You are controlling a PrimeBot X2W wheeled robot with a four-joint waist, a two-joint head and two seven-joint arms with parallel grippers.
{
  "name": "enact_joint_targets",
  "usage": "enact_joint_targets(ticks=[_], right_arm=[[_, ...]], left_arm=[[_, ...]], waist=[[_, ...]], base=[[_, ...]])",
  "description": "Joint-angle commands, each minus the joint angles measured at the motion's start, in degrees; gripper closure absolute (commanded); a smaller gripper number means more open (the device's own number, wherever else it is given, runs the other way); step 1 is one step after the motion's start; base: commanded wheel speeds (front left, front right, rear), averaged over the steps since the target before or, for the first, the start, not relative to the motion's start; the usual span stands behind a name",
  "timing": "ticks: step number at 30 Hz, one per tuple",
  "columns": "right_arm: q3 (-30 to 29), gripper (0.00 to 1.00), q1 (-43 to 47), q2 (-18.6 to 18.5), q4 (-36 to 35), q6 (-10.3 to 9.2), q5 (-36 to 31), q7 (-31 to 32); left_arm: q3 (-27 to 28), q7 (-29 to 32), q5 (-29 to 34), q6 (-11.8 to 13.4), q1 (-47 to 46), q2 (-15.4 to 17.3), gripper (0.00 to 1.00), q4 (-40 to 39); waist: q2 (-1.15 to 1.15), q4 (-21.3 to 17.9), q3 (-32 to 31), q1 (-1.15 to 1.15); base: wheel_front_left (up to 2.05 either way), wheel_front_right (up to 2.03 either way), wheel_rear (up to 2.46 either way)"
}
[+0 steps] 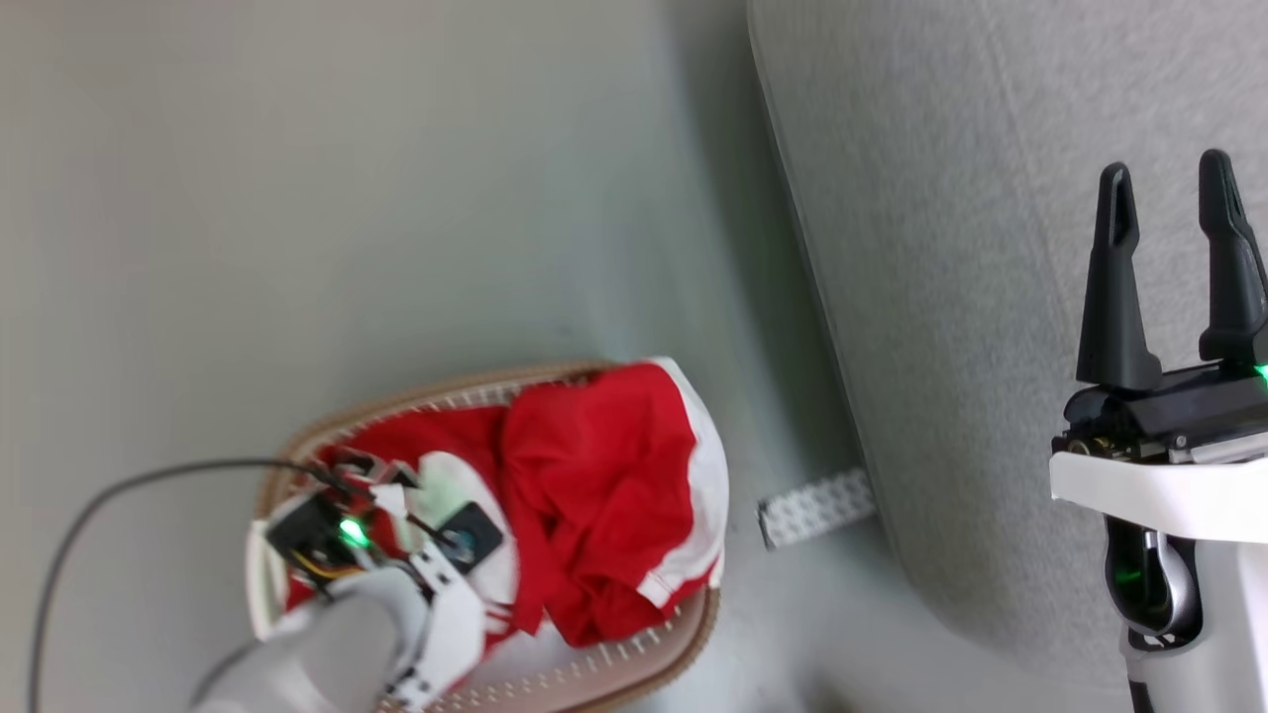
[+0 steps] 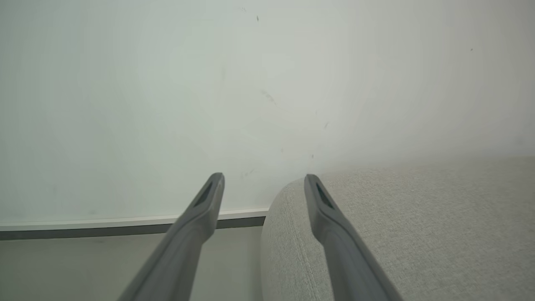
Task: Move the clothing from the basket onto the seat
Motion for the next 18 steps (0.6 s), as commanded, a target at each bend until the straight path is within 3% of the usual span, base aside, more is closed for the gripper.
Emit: enact_joint_targets(ticks=[1,11,18], right_arm=[[-0.38,0.00,0.75,-0.05,0.56,-0.12,-0.96,-0.12],[-0.46,0.00,4.60,-0.09,4.24,-0.13,-4.43,-0.12],[-1.15,0.00,8.41,-0.08,6.75,-0.13,-5.20,-0.12]], left_arm=[[0.48,-1.45,-0.87,0.13,1.22,-0.93,1.00,-0.11],[6.41,-6.67,-8.80,0.25,6.64,-5.29,1.00,-3.81],[11.17,-6.87,-12.67,0.90,12.02,-5.00,1.00,-15.33]], waist=[[0.00,2.60,-4.78,0.00],[0.00,8.80,-19.07,0.00],[0.00,12.46,-27.35,0.00]], base=[[0.00,0.00,0.00],[0.00,0.00,0.00],[0.00,0.00,0.00]])
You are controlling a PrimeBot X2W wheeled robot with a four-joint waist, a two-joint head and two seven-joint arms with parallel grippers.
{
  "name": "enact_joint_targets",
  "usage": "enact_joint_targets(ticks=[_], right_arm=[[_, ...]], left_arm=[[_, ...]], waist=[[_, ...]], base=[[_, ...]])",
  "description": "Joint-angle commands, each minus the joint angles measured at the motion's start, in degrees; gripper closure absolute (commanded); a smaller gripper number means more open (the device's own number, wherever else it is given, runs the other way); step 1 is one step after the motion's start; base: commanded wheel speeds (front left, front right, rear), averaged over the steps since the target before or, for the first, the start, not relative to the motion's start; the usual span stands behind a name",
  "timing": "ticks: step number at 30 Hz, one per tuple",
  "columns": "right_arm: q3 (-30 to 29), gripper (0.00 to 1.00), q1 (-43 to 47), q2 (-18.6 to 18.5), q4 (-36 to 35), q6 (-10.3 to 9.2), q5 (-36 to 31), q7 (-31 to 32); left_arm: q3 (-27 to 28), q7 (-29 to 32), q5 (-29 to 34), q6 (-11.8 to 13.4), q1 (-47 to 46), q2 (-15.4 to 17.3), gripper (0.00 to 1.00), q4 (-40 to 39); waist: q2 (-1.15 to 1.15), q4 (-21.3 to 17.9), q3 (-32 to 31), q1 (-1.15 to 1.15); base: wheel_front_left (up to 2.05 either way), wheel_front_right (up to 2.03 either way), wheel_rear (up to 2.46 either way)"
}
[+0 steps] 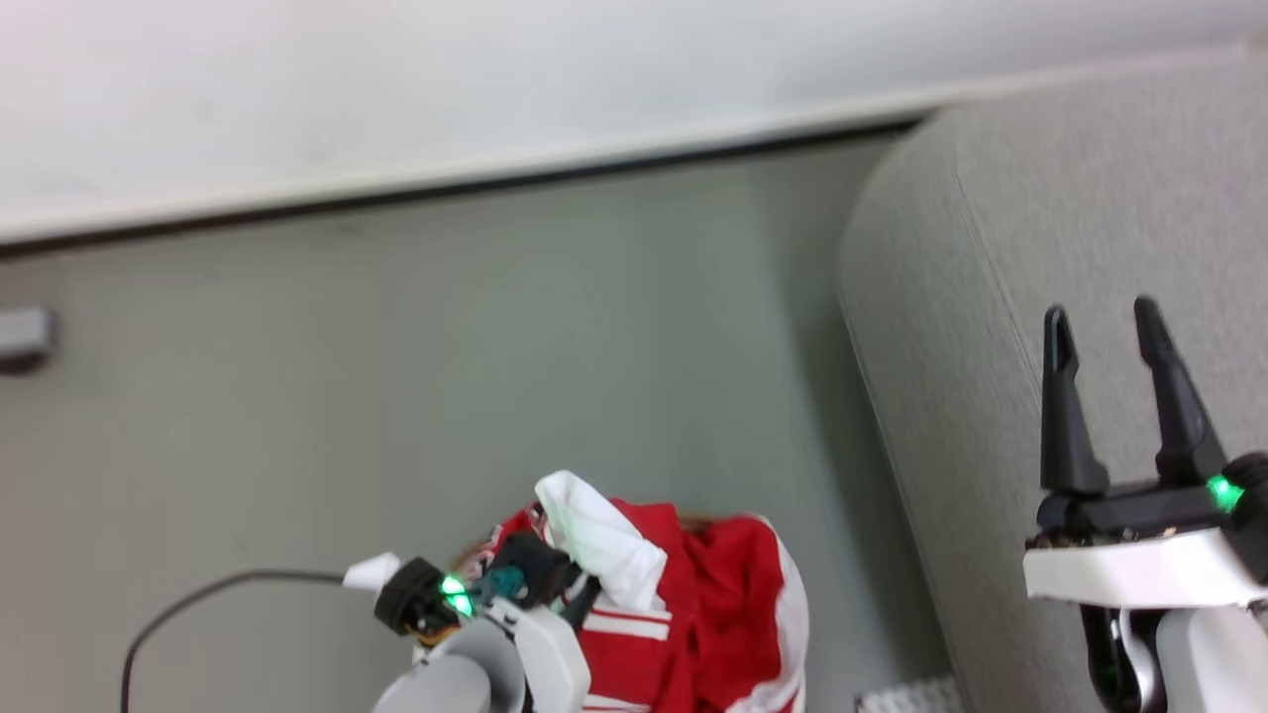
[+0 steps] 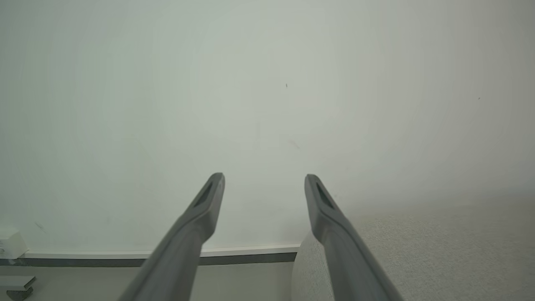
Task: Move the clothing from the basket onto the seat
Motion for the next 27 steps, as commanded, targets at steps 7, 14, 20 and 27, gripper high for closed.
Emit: enact_joint_targets(ticks=[7,14,20,27], right_arm=[[0.69,0.00,4.02,-0.13,2.05,-0.12,-0.51,-0.12],[1.61,0.00,6.63,-0.14,3.22,-0.12,0.20,-0.12],[2.60,0.00,8.65,-0.11,3.48,-0.12,0.90,-0.12],[5.64,0.00,10.03,-0.15,3.29,-0.12,1.64,-0.12]], left_arm=[[5.38,-0.08,-3.17,0.23,6.67,1.82,1.00,-11.94],[10.00,-0.08,-5.96,0.61,9.01,2.77,1.00,-21.50],[12.12,1.53,-8.62,1.49,7.75,2.98,1.00,-29.27],[14.62,5.71,-11.12,3.08,5.47,3.54,1.00,-38.79]], waist=[[0.00,5.31,-10.87,0.00],[0.00,6.35,-15.24,0.00],[0.00,6.90,-17.99,0.00],[0.00,7.64,-18.80,0.00]], base=[[0.00,0.00,0.00],[0.00,0.00,0.00],[0.00,0.00,0.00],[0.00,0.00,0.00]])
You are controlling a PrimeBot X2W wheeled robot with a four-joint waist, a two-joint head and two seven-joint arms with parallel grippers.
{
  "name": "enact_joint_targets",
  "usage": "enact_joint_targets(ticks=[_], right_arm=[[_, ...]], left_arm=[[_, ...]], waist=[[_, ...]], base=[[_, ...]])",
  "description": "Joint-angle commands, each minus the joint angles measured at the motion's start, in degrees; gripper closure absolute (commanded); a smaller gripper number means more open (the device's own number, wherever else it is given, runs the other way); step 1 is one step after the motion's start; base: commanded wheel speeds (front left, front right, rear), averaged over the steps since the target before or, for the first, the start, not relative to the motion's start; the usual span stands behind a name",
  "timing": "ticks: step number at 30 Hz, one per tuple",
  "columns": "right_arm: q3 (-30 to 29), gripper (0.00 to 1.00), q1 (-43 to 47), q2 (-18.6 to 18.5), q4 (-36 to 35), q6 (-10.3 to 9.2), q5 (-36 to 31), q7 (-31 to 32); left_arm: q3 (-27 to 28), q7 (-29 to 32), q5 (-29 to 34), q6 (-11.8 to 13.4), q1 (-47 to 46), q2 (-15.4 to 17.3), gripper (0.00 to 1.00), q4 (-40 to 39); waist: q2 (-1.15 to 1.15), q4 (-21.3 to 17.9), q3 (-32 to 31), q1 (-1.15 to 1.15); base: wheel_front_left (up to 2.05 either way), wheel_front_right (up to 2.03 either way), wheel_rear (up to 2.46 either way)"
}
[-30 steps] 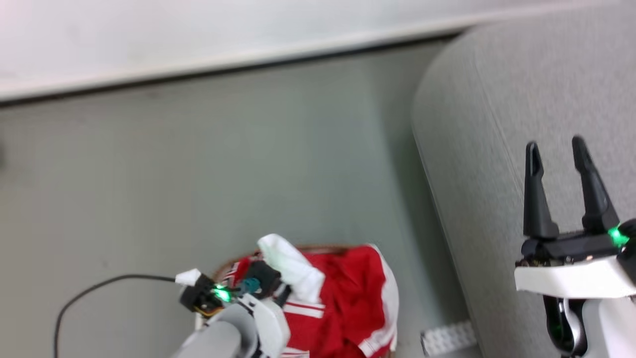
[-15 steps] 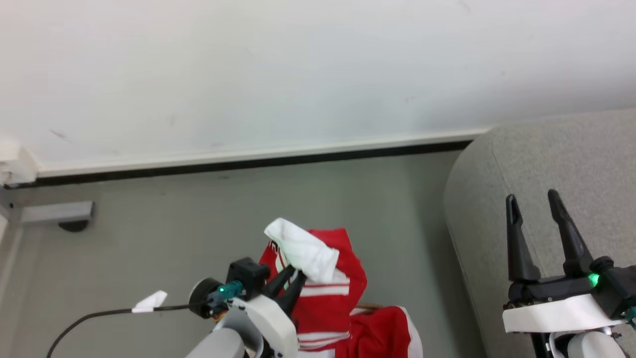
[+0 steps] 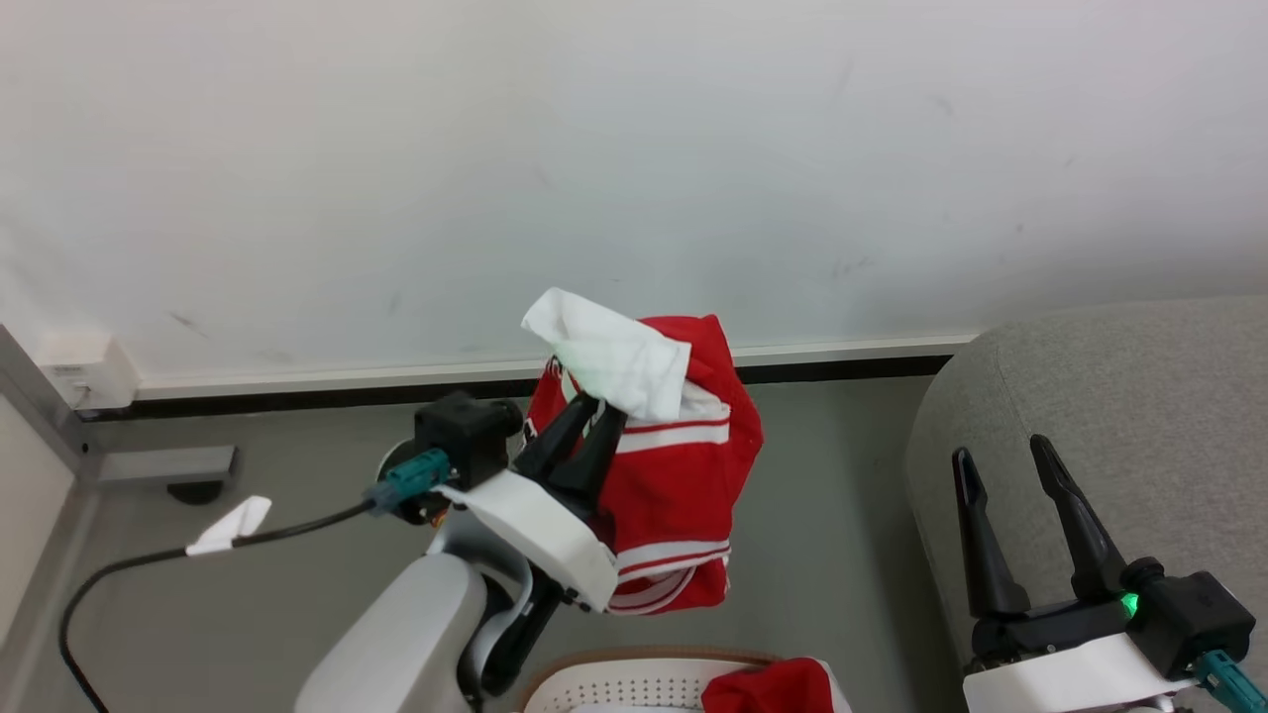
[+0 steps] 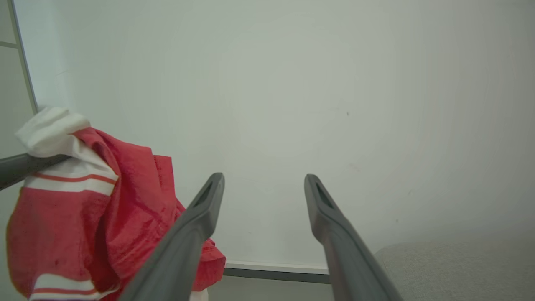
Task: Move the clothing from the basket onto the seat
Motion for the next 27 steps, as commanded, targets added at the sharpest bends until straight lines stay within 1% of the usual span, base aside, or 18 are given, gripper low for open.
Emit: enact_joint_targets(ticks=[1,8,16,22,23,27], right_arm=[[0.43,0.00,1.01,-0.15,-0.18,-0.13,0.59,-0.12],[2.26,0.00,0.82,-0.15,-0.23,-0.13,1.00,-0.12],[4.89,0.00,-0.10,-0.14,0.85,-0.13,-0.34,-0.12],[10.79,0.00,-1.42,-0.15,3.72,-0.14,-2.95,-0.12],[10.79,0.00,-1.42,-0.15,3.72,-0.14,-2.95,-0.12],[15.44,0.00,-2.98,-0.16,7.13,-0.13,-0.71,-0.12]], left_arm=[[0.68,0.93,-0.93,0.47,-0.71,0.47,1.00,-1.95],[2.18,3.52,-1.82,2.12,-0.75,2.05,1.00,-7.96],[2.23,4.32,-2.47,2.82,-0.28,2.46,1.00,-10.12],[2.12,4.46,-3.02,2.82,-0.81,2.25,1.00,-10.62],[2.12,4.46,-3.02,2.82,-0.81,2.25,1.00,-10.62],[1.52,4.88,-3.15,2.58,-1.15,1.72,1.00,-10.73]], waist=[[0.00,0.18,0.00,0.02],[0.00,0.19,0.48,0.02],[0.00,0.52,0.77,0.02],[0.00,1.09,0.89,0.02],[0.00,1.09,0.89,0.02],[0.00,1.86,1.02,0.02]], base=[[0.00,0.00,0.00],[0.00,0.00,0.00],[0.00,0.00,0.00],[0.00,0.00,0.00],[0.00,0.00,0.00],[0.00,0.00,0.00]])
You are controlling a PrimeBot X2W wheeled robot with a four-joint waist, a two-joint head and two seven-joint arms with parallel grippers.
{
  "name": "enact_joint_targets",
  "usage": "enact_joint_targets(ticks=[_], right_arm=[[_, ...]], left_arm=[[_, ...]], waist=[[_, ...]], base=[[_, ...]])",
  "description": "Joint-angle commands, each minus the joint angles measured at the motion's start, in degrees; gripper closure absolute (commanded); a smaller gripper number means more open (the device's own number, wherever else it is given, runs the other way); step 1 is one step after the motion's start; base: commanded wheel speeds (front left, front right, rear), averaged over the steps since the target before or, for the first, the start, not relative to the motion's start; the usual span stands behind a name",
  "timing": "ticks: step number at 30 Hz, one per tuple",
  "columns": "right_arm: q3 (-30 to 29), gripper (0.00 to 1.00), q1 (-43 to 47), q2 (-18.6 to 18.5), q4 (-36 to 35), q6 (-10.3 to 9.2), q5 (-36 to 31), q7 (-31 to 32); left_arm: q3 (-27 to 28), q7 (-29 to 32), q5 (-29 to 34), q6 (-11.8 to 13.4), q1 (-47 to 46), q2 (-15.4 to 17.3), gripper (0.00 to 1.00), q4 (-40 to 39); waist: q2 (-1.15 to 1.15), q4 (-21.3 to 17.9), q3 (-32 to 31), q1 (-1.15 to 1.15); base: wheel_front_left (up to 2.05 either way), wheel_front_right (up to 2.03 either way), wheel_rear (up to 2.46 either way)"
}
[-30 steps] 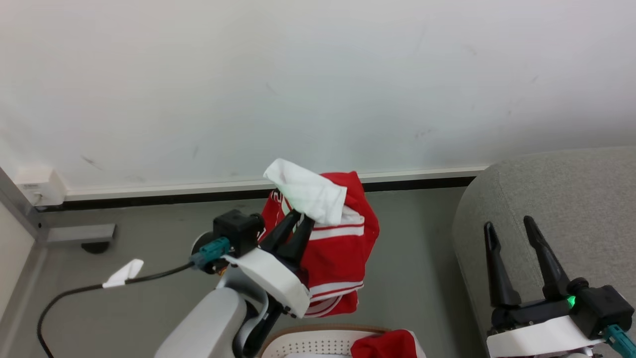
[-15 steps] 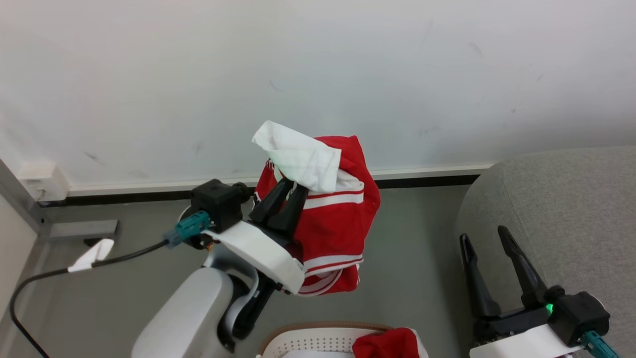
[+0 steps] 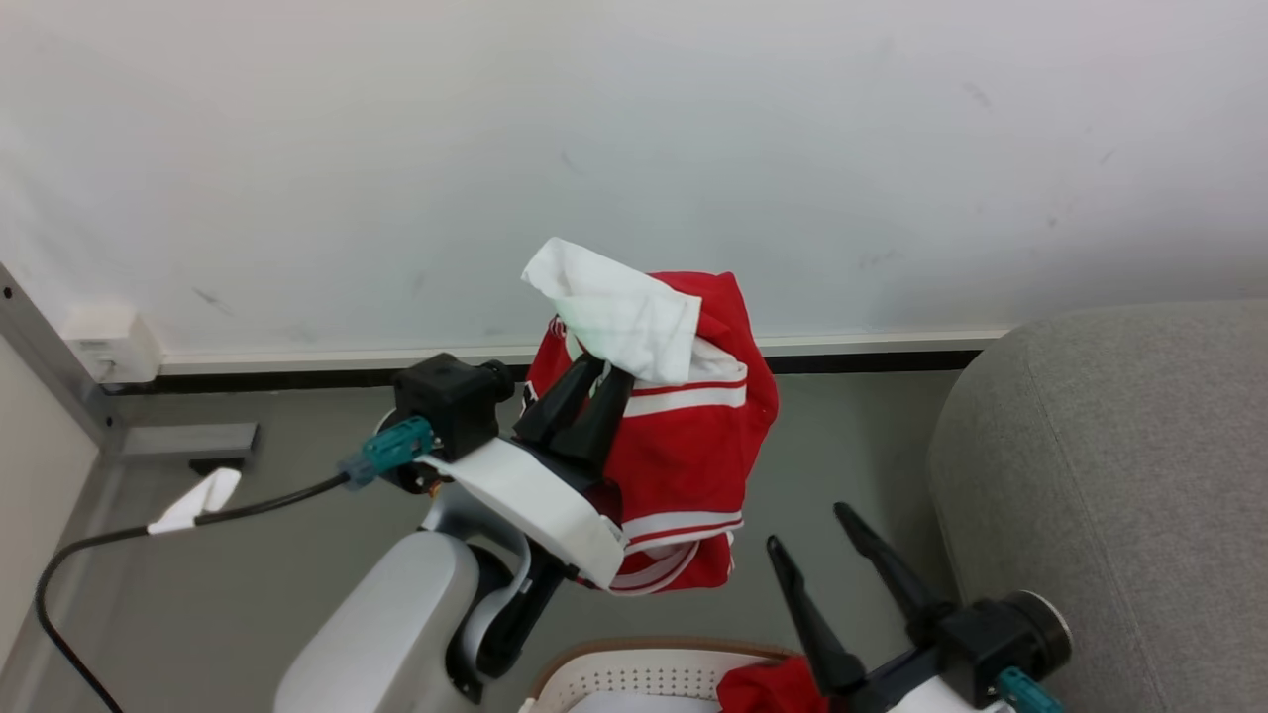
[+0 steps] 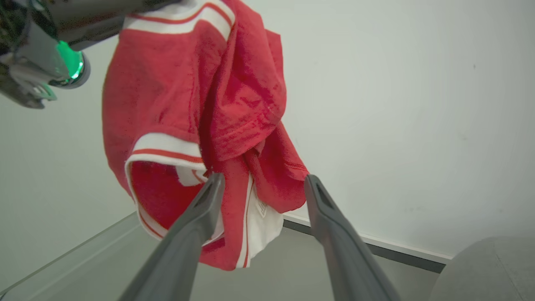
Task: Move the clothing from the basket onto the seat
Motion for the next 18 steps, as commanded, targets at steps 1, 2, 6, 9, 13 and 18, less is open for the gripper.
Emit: enact_joint_targets(ticks=[1,2,6,9,13,18], right_arm=[[1.30,0.00,-1.31,-0.11,1.22,-0.12,-0.32,-0.03],[2.56,0.00,-1.93,-0.18,2.56,-0.13,-0.53,0.06],[6.63,0.00,-4.86,-0.49,7.42,-0.12,-0.65,0.03],[8.76,0.00,-6.71,-0.39,10.32,-0.12,0.55,-0.05],[9.55,0.00,-8.62,-0.28,12.86,-0.12,2.40,-0.11],[8.64,0.00,-10.12,-0.17,12.82,-0.12,3.36,-0.13]], left_arm=[[-0.07,0.07,-0.24,-0.25,-0.47,-0.18,1.00,-0.20],[-0.26,0.14,-0.33,-0.26,-0.51,-0.32,1.00,-0.10],[-1.22,0.23,-0.52,-0.65,-0.67,-1.33,1.00,0.39],[-2.36,0.59,-0.85,-0.99,-0.74,-2.40,1.00,0.47],[-3.95,0.92,-1.16,-1.47,-0.46,-3.63,1.00,0.58],[-6.36,1.44,-1.51,-2.10,0.79,-4.61,1.00,0.99]], waist=[[0.00,0.37,0.02,0.00],[0.00,0.69,0.00,0.00],[0.00,2.21,-0.23,0.00],[0.00,3.74,-0.56,0.00],[0.00,6.10,-1.05,0.00],[0.00,8.72,-1.62,0.00]], base=[[0.00,0.00,0.00],[0.00,0.00,0.00],[0.00,0.00,0.00],[0.00,0.00,0.00],[0.00,0.00,0.00],[0.00,0.00,0.00]])
